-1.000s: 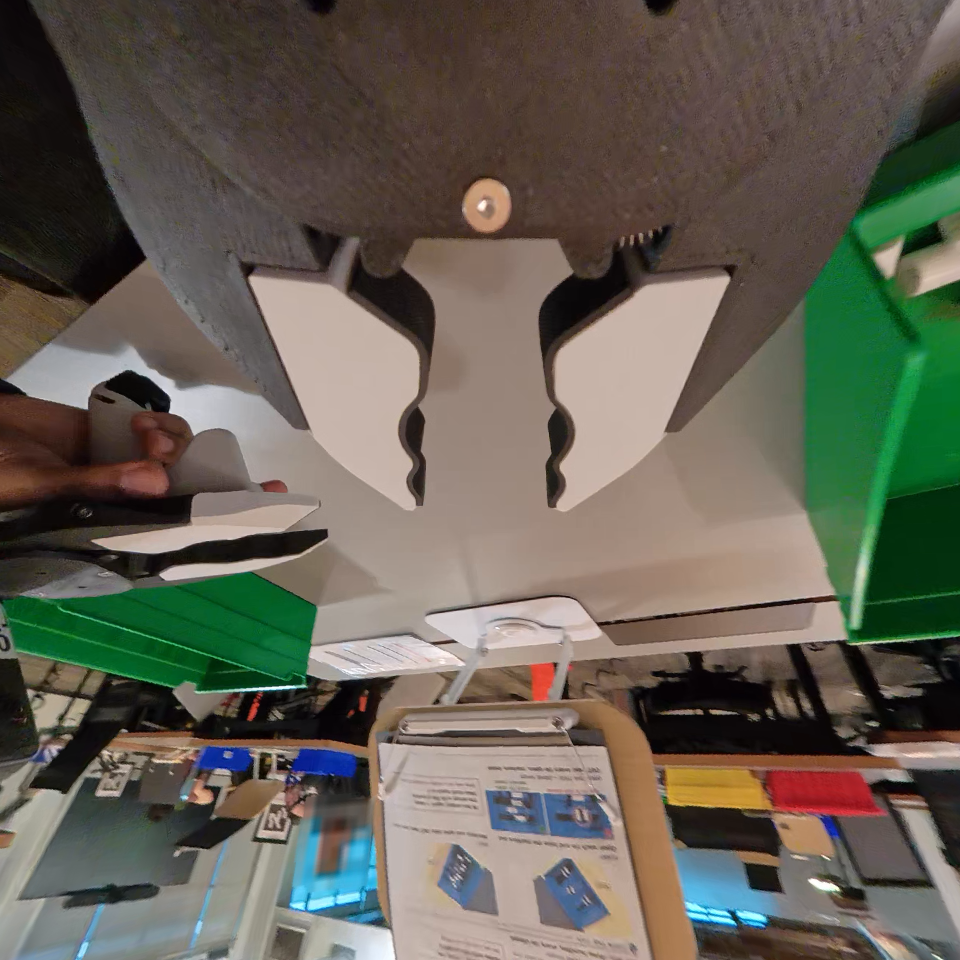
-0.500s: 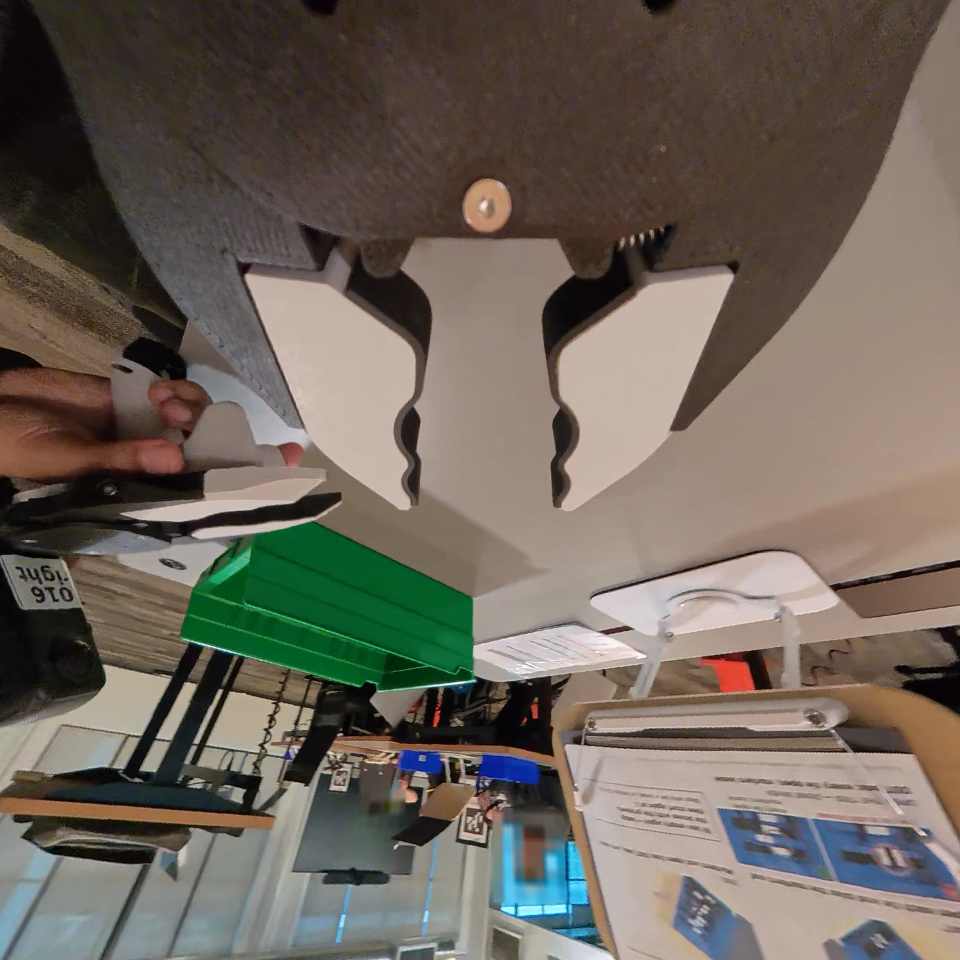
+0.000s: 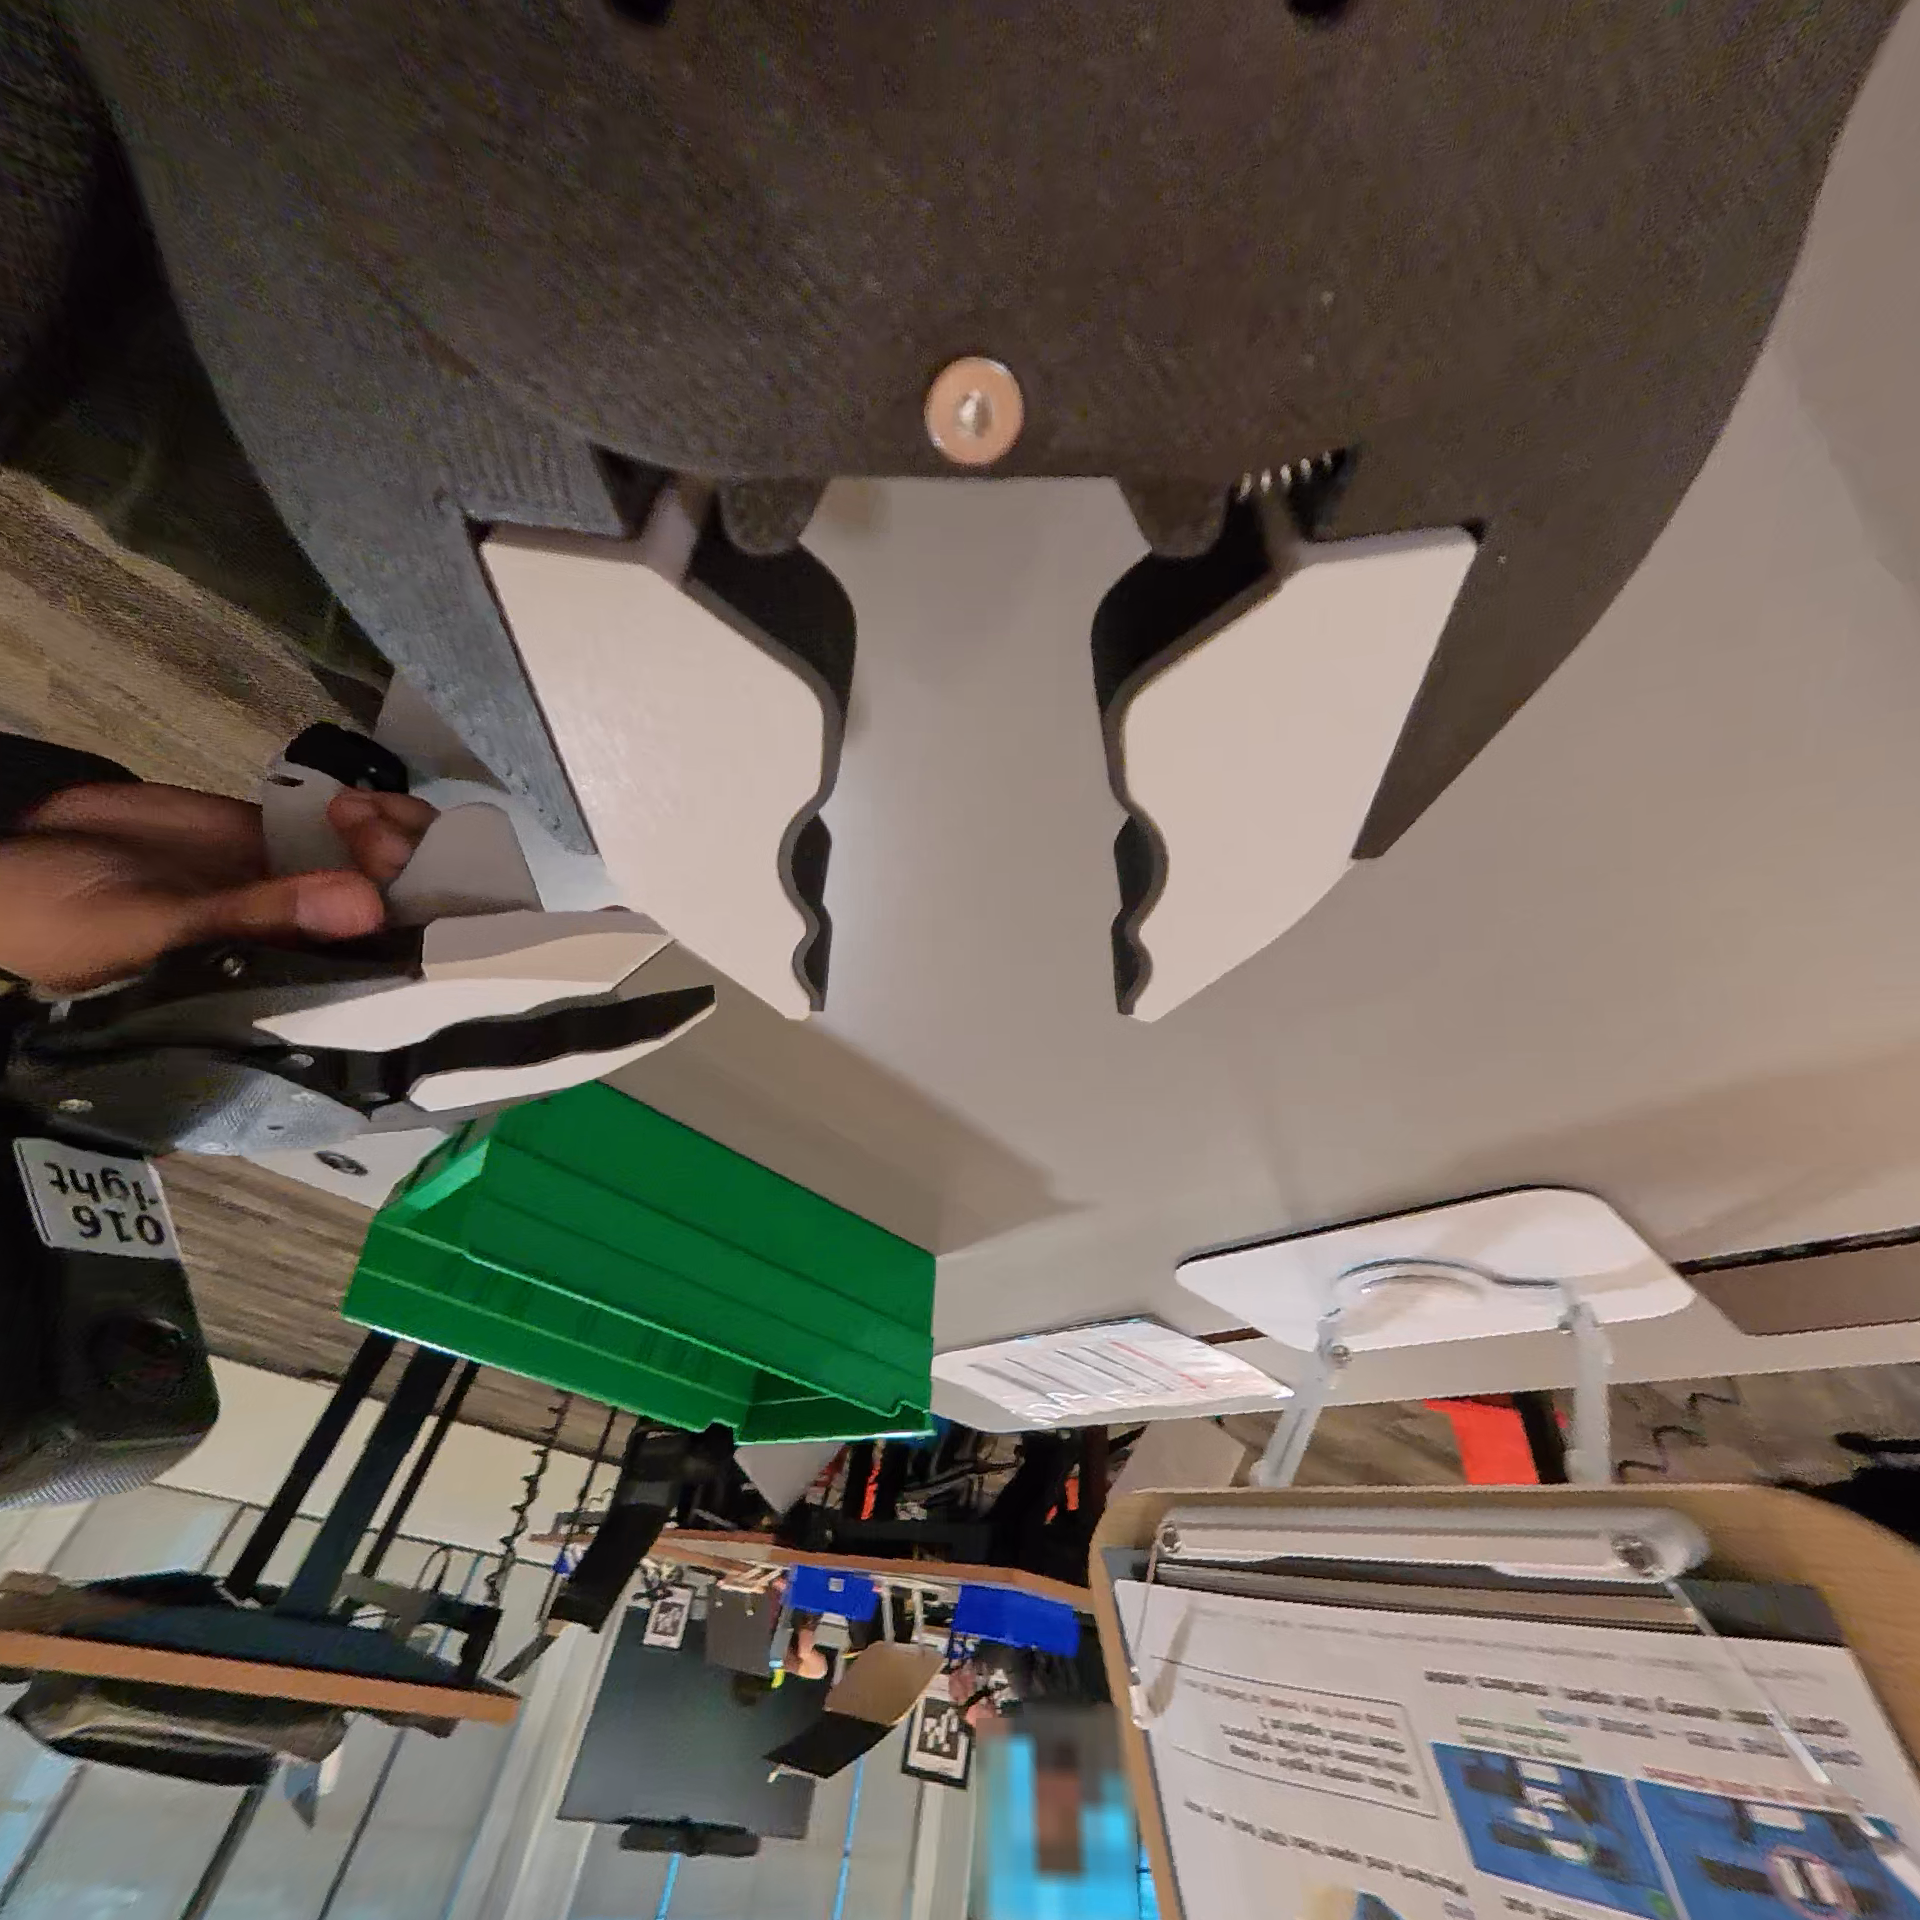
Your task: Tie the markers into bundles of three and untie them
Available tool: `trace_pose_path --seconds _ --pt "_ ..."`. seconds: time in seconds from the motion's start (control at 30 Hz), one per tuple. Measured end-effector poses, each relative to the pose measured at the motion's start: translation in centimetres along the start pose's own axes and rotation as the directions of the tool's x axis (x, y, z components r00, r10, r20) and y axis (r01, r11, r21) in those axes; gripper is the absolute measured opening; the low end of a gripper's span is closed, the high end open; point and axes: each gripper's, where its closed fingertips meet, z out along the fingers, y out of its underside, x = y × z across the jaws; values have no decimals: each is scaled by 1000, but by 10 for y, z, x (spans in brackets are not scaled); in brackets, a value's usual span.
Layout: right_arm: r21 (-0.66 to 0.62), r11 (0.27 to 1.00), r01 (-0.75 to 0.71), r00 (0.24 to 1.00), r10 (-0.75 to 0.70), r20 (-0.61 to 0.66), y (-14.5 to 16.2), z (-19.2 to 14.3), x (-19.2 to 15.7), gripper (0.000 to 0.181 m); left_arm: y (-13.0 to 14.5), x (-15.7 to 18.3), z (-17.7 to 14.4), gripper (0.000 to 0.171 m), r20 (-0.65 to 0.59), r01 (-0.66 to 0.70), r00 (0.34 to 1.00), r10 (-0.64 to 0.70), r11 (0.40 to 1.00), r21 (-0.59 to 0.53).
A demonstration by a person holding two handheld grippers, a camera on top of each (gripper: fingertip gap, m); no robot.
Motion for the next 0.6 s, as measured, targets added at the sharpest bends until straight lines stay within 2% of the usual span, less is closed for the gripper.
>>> trace_pose_path --seconds 0.1,0.33,0.6 --pt "17 1000 -15 998 13 65 -8 13 -10 39 3 -8 -15 53 50 10 999 -10 1000 -1" --pt "-8 998 65 973 -62 220 -17 49 -49 39 18 -18 -52 53 163 21 987 -16 999 -25" --pt "-43 986 163 917 -136 376 -13 83 -97 38 26 -25 -93 53 292 25 956 -18 1000 -19"
